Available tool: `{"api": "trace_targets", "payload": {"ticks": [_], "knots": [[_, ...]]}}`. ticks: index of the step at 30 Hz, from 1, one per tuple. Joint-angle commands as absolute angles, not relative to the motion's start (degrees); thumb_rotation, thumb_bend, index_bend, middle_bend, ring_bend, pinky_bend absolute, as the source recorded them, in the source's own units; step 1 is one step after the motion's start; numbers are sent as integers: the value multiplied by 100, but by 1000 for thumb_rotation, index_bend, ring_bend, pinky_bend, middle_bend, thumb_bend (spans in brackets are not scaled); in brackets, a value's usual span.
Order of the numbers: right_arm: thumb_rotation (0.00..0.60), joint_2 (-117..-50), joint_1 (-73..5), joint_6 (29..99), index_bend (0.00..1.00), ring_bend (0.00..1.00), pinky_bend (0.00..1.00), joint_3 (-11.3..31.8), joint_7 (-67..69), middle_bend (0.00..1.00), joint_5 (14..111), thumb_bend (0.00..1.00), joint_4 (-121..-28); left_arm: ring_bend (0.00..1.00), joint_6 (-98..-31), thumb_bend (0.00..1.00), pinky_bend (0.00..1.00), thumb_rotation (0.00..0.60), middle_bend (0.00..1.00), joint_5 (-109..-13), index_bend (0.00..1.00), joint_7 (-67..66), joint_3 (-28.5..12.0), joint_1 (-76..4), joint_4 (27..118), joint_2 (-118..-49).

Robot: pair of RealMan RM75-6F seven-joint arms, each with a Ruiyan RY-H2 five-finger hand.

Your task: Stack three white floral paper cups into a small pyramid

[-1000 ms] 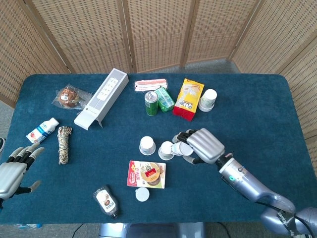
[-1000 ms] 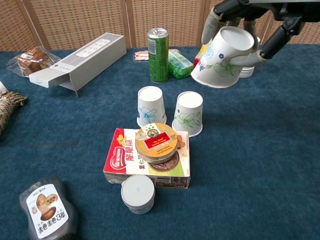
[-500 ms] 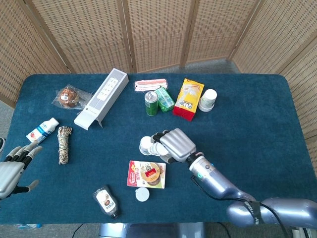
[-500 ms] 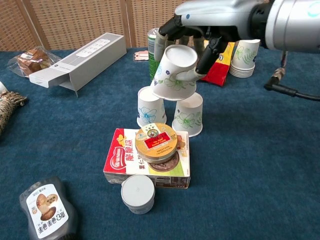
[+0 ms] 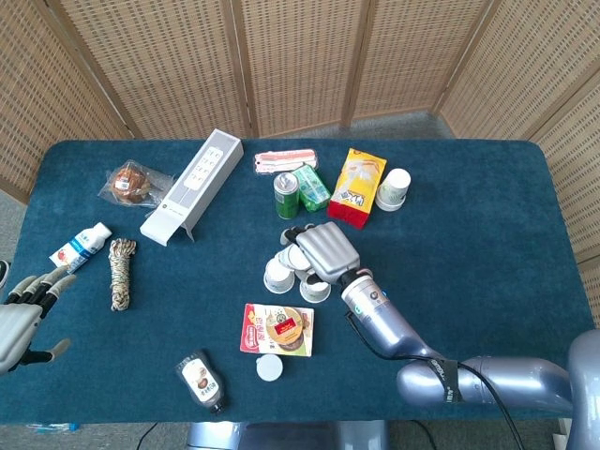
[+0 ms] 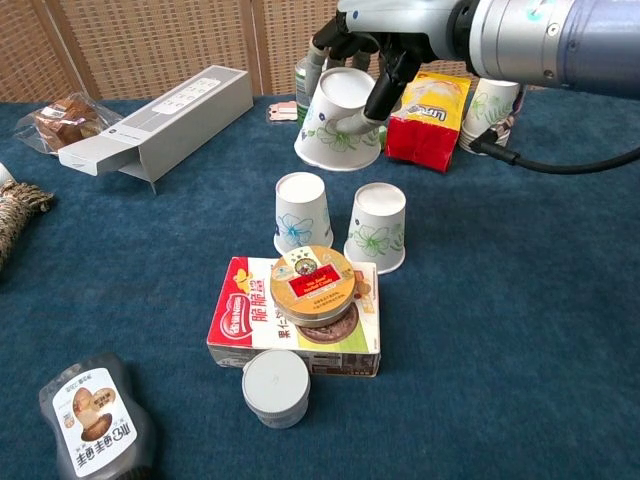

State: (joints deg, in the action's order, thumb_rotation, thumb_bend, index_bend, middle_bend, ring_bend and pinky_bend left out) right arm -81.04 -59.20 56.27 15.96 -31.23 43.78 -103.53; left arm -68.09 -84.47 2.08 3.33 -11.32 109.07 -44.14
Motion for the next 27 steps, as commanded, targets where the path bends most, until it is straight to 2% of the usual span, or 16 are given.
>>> {"api": "trace_targets", "payload": {"ticks": [1, 27], "knots": [[600, -8107, -5929, 5663, 310, 406, 558, 1599, -3102, 420, 4307, 363, -10347, 0, -6795, 332, 0, 600, 0, -8434, 48, 211, 331, -1137, 10897, -4414], [600, -8151, -6224, 5861, 308, 406, 557, 1350, -3588, 419, 3767, 347, -10525, 0, -6763, 333, 0, 600, 0, -8429, 48, 180, 331, -1151, 10902, -4426]]}}
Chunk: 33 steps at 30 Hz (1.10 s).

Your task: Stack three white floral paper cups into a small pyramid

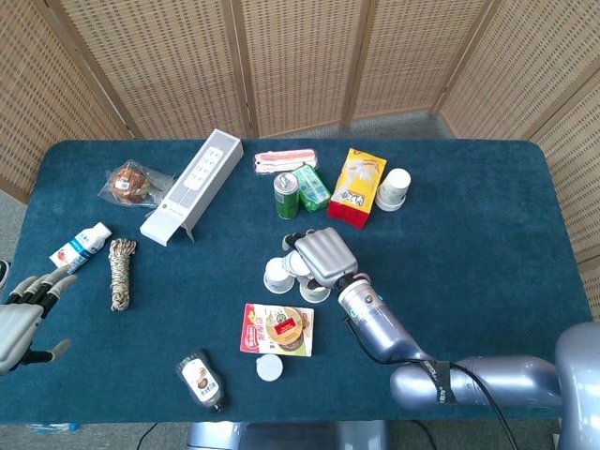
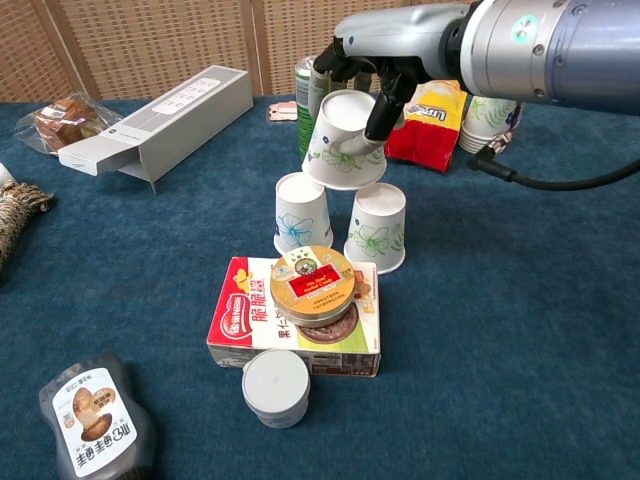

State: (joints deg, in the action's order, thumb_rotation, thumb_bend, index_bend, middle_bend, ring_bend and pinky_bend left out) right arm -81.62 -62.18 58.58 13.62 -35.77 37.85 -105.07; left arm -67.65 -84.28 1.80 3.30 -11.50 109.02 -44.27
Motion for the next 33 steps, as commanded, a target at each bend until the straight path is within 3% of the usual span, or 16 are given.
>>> {"api": "trace_targets", "payload": {"ticks": [1, 22, 30, 33], "knots": [[600, -8135, -6229, 5862, 308, 406, 557, 1344, -3594, 419, 3745, 348, -10547, 0, -6762, 332, 0, 600, 0, -8430, 48, 180, 331, -1151, 10902, -4425], [600, -8147, -6327, 5902, 303, 399, 558, 1179, -3716, 413, 3641, 335, -10634, 0, -6765, 332, 0, 600, 0, -8424, 48, 171, 327, -1151, 10905, -4427], [600, -8142, -6356, 5936, 149, 350, 558, 1171, -3744, 348, 3583, 319, -10663, 0, -6764, 331, 0, 600, 0, -8420, 48, 183, 323, -1154, 10899, -4424], [600, -8150, -6352, 5965, 143, 344, 557, 1173, -3726, 342, 3621, 317, -10669, 0, -6759, 331, 0, 600, 0, -8419, 48, 185, 324, -1154, 10898, -4422]]}}
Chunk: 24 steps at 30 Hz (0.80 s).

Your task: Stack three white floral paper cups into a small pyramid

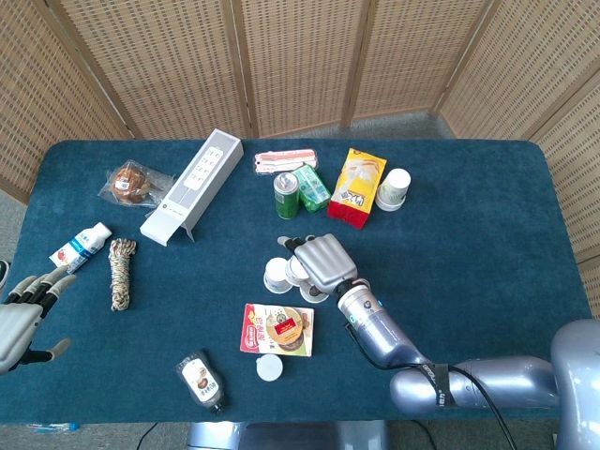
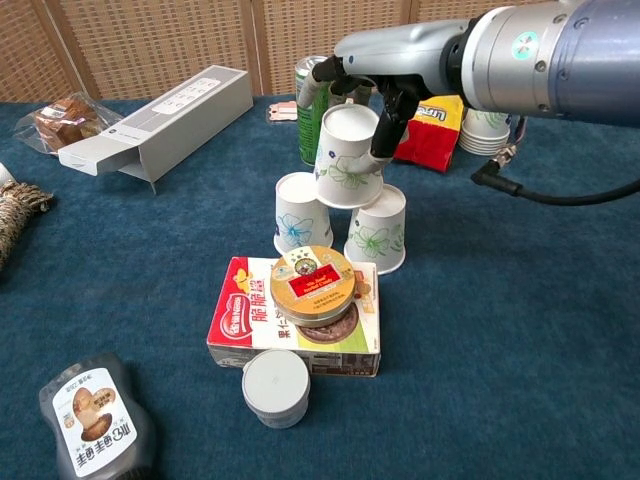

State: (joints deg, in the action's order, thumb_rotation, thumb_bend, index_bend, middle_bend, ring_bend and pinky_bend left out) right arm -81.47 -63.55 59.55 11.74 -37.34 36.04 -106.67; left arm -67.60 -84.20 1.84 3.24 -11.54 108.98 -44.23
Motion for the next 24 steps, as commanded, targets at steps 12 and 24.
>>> {"api": "trace_targets", "payload": {"ticks": [12, 24], "knots": [[600, -8088, -6326, 6061, 140, 343, 558, 1204, -3679, 328, 3694, 314, -10832, 0, -6765, 331, 0, 600, 0, -8409, 49, 216, 315, -1154, 10886, -4414], [600, -7506, -6007, 6417, 141, 330, 544, 1451, -3257, 285, 4190, 305, -11246, 0, -6782, 332, 0, 600, 0, -8429, 49, 246, 320, -1142, 10894, -4402]]}}
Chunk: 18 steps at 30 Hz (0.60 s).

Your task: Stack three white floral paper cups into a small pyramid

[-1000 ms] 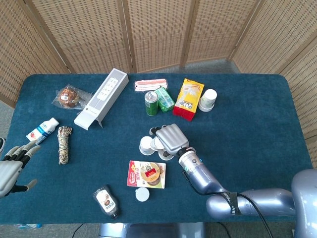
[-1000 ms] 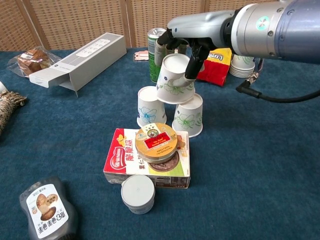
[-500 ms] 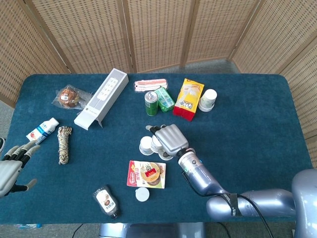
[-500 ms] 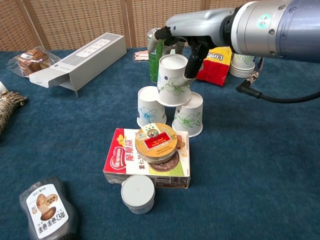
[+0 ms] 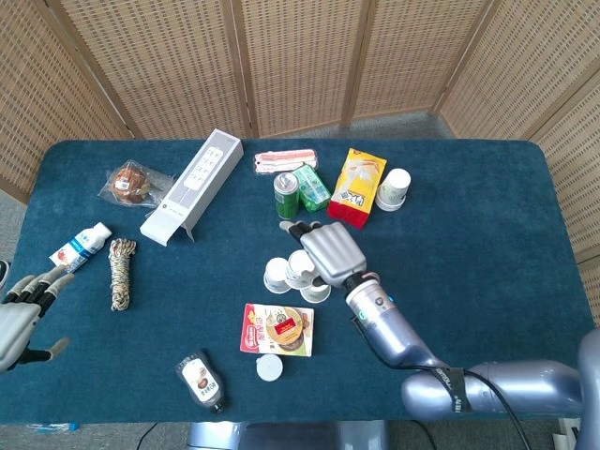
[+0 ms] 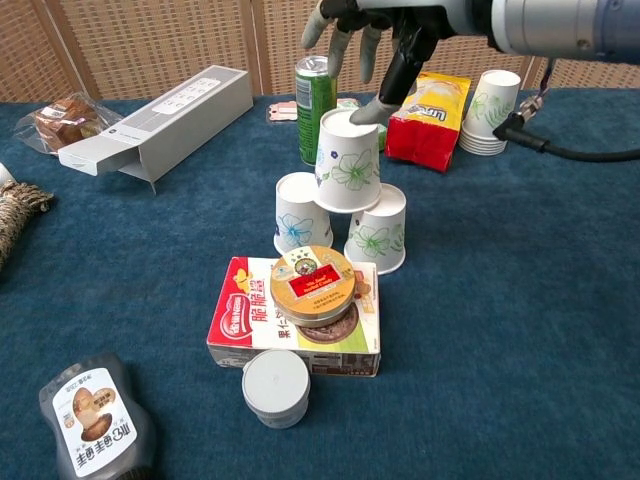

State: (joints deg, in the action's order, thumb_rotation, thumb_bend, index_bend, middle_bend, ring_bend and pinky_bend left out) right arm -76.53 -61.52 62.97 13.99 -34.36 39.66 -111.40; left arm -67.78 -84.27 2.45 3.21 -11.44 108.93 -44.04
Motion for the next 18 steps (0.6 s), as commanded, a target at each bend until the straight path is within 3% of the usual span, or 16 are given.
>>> {"api": "trace_targets", "payload": {"ticks": [1, 4, 13, 18], "knots": [[600, -7424, -5904, 6494, 141, 320, 513, 1461, -3124, 284, 4378, 305, -11279, 0, -6789, 332, 0, 600, 0, -8429, 48, 255, 319, -1138, 10894, -4399], [600, -7213, -5598, 6687, 145, 304, 448, 1459, -2699, 284, 4958, 304, -11279, 0, -6800, 331, 0, 600, 0, -8432, 48, 270, 317, -1134, 10894, -4393], [600, -6639, -4691, 7248, 178, 291, 437, 1474, -1076, 283, 6586, 304, -10701, 0, -6833, 332, 0, 600, 0, -8501, 48, 216, 345, -1110, 10936, -4398], [600, -6450, -4184, 7613, 172, 150, 257, 1374, -456, 260, 7012, 289, -10375, 0, -6866, 331, 0, 600, 0, -8536, 48, 218, 357, -1091, 10947, -4391]]}}
